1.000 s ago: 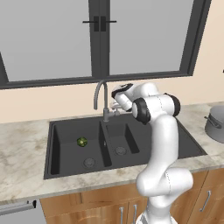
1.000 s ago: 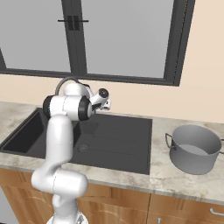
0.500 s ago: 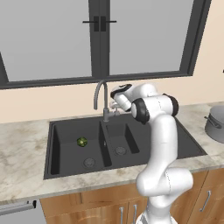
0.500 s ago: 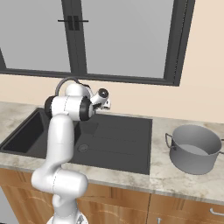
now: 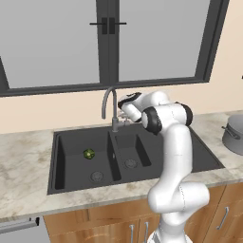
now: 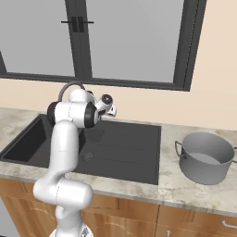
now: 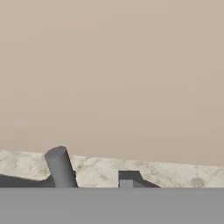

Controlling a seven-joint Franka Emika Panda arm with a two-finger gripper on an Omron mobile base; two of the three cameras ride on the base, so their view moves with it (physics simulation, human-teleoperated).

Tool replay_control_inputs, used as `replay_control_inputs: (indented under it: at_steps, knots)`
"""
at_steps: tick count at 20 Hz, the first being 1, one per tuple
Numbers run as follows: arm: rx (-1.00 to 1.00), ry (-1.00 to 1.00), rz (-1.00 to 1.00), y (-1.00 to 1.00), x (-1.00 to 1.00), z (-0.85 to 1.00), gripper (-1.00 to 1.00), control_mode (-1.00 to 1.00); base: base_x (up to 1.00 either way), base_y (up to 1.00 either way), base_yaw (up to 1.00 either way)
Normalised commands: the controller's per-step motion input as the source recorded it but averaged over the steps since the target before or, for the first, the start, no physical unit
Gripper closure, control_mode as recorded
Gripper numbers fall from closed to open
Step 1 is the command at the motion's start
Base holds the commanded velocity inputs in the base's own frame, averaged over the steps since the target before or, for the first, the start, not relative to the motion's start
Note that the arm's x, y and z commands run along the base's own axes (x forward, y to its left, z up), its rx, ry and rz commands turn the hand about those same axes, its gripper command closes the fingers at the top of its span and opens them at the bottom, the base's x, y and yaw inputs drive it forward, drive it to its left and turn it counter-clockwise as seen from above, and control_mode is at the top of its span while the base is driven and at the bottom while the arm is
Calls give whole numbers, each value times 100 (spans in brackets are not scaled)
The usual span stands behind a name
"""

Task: Dump the broccoli from the pot into the sink. Then turn on the water and wash the broccoli. Then turn off the water and put the broccoli back in the pot.

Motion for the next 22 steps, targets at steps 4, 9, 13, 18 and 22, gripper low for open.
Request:
replay_control_inputs:
  at_steps: [4,9,13,18,22]
  knots:
    - [0,0,-7,-42,7,-10,100,-100,0,0,0]
    - [0,0,-7,-66,4,-12,100,-100,0,0,0]
    - [0,0,-8,-76,1,-11,100,-100,0,0,0]
    - [0,0,-8,-71,1,-12,100,-100,0,0,0]
    - [0,0,-9,-74,0,-13,100,-100,0,0,0]
